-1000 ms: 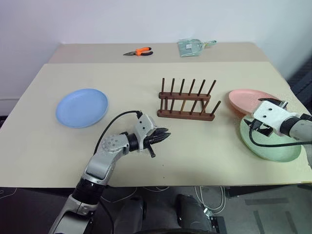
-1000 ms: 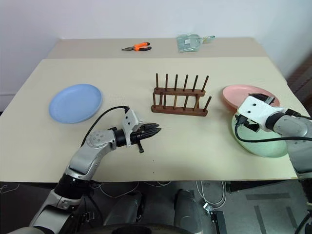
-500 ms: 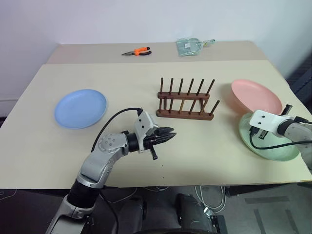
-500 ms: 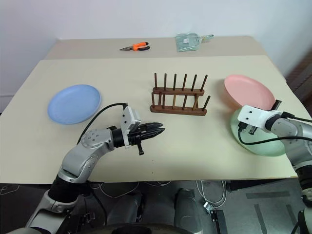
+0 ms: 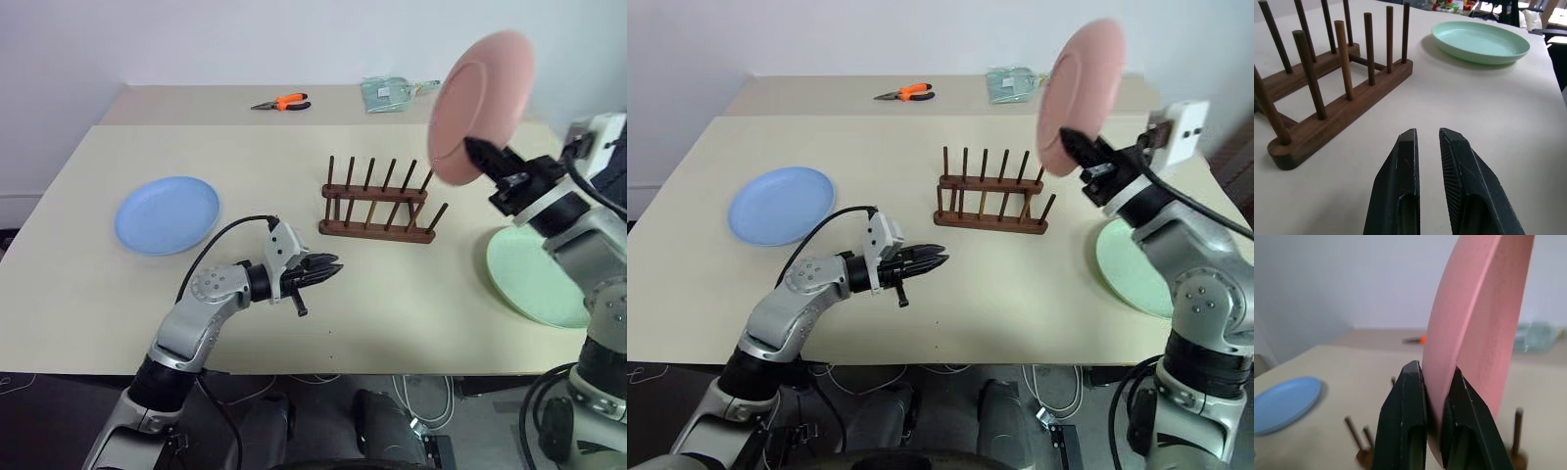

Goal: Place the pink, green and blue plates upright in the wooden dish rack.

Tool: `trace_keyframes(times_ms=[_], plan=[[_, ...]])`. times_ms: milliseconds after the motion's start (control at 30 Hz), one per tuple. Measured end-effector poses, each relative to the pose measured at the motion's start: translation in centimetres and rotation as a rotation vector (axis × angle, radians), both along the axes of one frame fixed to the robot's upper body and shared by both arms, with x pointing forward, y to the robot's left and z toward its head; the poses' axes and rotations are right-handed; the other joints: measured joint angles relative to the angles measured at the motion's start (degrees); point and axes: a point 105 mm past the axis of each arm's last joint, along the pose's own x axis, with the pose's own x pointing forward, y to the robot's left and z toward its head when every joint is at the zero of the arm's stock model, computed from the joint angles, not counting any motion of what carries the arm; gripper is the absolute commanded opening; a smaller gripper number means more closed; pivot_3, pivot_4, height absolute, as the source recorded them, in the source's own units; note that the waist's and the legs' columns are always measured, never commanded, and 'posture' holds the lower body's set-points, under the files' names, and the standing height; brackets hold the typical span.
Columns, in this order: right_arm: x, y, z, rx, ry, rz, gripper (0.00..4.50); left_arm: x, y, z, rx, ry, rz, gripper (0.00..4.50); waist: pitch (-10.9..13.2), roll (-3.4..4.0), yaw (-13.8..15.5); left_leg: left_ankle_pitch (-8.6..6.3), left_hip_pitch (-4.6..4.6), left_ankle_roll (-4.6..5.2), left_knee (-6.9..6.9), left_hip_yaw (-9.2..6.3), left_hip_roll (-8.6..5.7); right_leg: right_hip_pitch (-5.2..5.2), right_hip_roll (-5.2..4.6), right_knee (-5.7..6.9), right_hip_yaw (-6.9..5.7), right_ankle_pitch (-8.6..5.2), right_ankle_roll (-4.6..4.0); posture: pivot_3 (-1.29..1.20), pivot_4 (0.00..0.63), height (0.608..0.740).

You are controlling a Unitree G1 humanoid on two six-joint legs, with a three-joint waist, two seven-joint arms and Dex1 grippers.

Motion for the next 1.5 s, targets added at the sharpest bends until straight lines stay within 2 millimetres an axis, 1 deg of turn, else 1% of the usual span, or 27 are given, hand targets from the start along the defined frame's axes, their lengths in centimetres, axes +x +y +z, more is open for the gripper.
trace_keyframes(times_ms=[233,333,400,467,533,567,633,667,700,733,767,833,900,967,1067,1167,1233,1300,1333,1433,1500], plan=[[0.1,0.0,-1.4,-0.003,0.095,0.003,0.04,0.0,0.1,-0.1,0.000,0.002,0.003,0.67,0.0,0.02,-0.2,0.00,0.02,0.00,-0.04,0.04,0.03,-0.06,0.04,0.06,0.00,0.00,0.00,0.00,0.150,0.740],[0.3,0.0,-2.1,0.006,0.136,0.006,1.18,-0.1,0.1,-0.2,0.002,0.004,0.005,0.67,0.0,0.02,-0.2,0.00,0.02,0.00,-0.04,0.04,0.03,-0.06,0.04,0.05,0.00,0.00,0.01,0.00,0.150,0.740],[0.6,-0.3,-2.5,0.002,0.152,-0.009,2.10,-0.1,0.2,-0.3,0.005,0.005,0.008,0.67,0.0,0.02,-0.2,0.00,0.02,0.00,-0.04,0.05,0.03,-0.06,0.04,0.05,0.00,0.00,0.01,0.00,0.150,0.740],[0.9,-0.6,-2.4,-0.028,0.135,-0.040,3.07,-0.1,0.3,-0.4,0.011,0.006,0.011,0.67,0.0,0.03,-0.2,0.00,0.01,0.00,-0.04,0.07,0.02,-0.07,0.04,0.05,0.01,0.00,0.01,0.00,0.150,0.740],[1.2,-1.7,-1.6,-0.033,0.090,-0.097,3.07,-0.1,0.3,-0.5,0.012,0.004,0.010,0.67,0.0,0.03,-0.1,0.00,0.01,0.00,-0.03,0.07,0.02,-0.06,0.04,0.05,0.01,0.00,0.02,0.00,0.150,0.740],[1.2,-2.8,-1.4,-0.041,0.082,-0.136,3.07,-0.1,0.2,-0.4,0.011,0.000,0.009,0.67,0.0,0.03,0.0,0.00,0.00,0.00,-0.02,0.06,0.02,-0.04,0.03,0.04,0.00,0.00,0.02,0.00,0.150,0.740],[0.9,-6.1,-1.7,-0.091,0.105,-0.248,3.07,-0.2,0.1,-0.5,0.013,-0.005,0.004,0.67,0.0,0.01,0.5,0.00,-0.03,0.01,-0.01,0.04,-0.02,-0.01,0.01,-0.03,-0.02,-0.02,0.03,0.00,0.150,0.740],[0.2,-8.2,-2.4,-0.119,0.139,-0.309,3.07,-0.3,0.0,-0.6,0.019,-0.005,-0.001,0.67,0.0,0.00,0.8,-0.03,-0.04,0.06,-0.02,0.07,-0.02,0.00,0.01,-0.05,-0.01,-0.02,0.05,0.00,0.150,0.740],[-0.4,-9.4,-3.4,-0.149,0.177,-0.344,3.07,-0.3,-0.1,-0.7,0.023,-0.003,-0.008,0.67,0.0,0.00,0.9,-0.05,-0.02,0.08,-0.03,0.09,-0.01,-0.01,0.01,-0.04,0.00,-0.03,0.06,0.00,0.150,0.740],[-1.3,-10.4,-5.0,-0.222,0.239,-0.361,3.07,-0.4,-0.3,-0.7,0.024,-0.002,-0.020,0.67,0.0,0.02,1.0,-0.06,-0.01,0.10,-0.05,0.12,0.00,-0.02,0.01,-0.03,0.00,-0.04,0.08,0.00,0.150,0.740],[-2.1,-10.8,-6.7,-0.294,0.301,-0.359,3.07,-0.5,-0.4,-0.8,0.026,0.000,-0.029,0.67,0.0,0.03,1.0,-0.06,0.00,0.11,-0.06,0.14,0.02,-0.04,0.02,-0.01,0.00,-0.05,0.08,0.00,0.150,0.740],[-3.7,-10.3,-10.0,-0.453,0.416,-0.300,3.07,-0.4,-0.5,-1.0,0.028,0.002,-0.042,0.67,0.0,0.10,0.6,-0.06,0.04,0.10,-0.06,0.20,0.05,-0.05,0.02,0.01,0.01,-0.15,0.24,0.00,0.150,0.740],[-4.7,-9.0,-12.3,-0.557,0.467,-0.231,3.07,-0.4,-0.6,-1.1,0.031,0.007,-0.055,0.67,-0.1,0.12,-0.4,-0.06,0.07,0.10,-0.04,0.26,0.08,-0.04,0.02,0.04,0.04,-0.17,0.25,0.00,0.150,0.740],[-5.2,-7.9,-13.6,-0.623,0.488,-0.190,3.07,-0.4,-0.9,-1.2,0.036,0.004,-0.071,0.67,-0.1,0.12,-0.7,-0.06,0.08,0.10,-0.01,0.29,0.09,-0.03,0.02,0.04,0.06,-0.16,0.24,0.00,0.150,0.740],[-5.2,-7.6,-14.8,-0.712,0.503,-0.206,3.07,-0.5,-1.3,-1.3,0.040,0.005,-0.097,0.67,0.0,0.10,-0.5,-0.06,0.05,0.10,0.02,0.28,0.08,-0.03,0.01,0.02,0.05,-0.16,0.24,0.00,0.150,0.740],[-5.2,-8.0,-15.9,-0.786,0.523,-0.238,2.24,-0.5,-1.3,-1.4,0.045,0.002,-0.101,0.67,0.0,0.09,0.0,-0.06,0.00,0.10,0.02,0.25,0.05,-0.05,-0.02,-0.02,0.06,-0.16,0.24,0.00,0.150,0.740],[-5.0,-8.2,-16.0,-0.836,0.508,-0.257,1.22,-0.5,-1.2,-1.4,0.051,-0.001,-0.102,0.67,0.0,0.04,0.1,-0.06,-0.02,0.10,0.03,0.22,0.03,-0.04,-0.03,-0.03,0.06,-0.16,0.25,0.00,0.150,0.740],[-4.9,-8.8,-16.0,-0.861,0.508,-0.290,0.19,-0.5,-1.1,-1.4,0.056,-0.001,-0.104,0.67,0.0,0.04,0.1,-0.06,-0.01,0.10,0.05,0.21,0.03,-0.02,-0.03,-0.04,0.06,-0.16,0.25,0.00,0.150,0.740],[-4.7,-9.0,-15.7,-0.868,0.492,-0.307,0.05,-0.5,-1.1,-1.5,0.058,0.000,-0.103,0.67,0.0,0.03,0.1,-0.06,0.00,0.10,0.05,0.21,0.03,-0.02,-0.03,-0.03,0.06,-0.16,0.25,0.00,0.150,0.740],[-4.2,-9.3,-14.9,-0.861,0.466,-0.336,0.05,-0.6,-1.1,-1.5,0.059,0.000,-0.105,0.67,0.0,0.02,-0.1,-0.06,0.03,0.10,0.01,0.21,0.06,-0.02,-0.01,-0.02,0.04,-0.17,0.25,0.00,0.150,0.740],[-3.7,-9.3,-14.1,-0.804,0.436,-0.364,0.05,-0.6,-1.0,-1.6,0.062,0.001,-0.102,0.67,0.0,0.04,-0.1,-0.06,0.02,0.10,0.00,0.21,0.06,-0.04,0.00,-0.02,0.05,-0.17,0.26,0.00,0.150,0.740]])
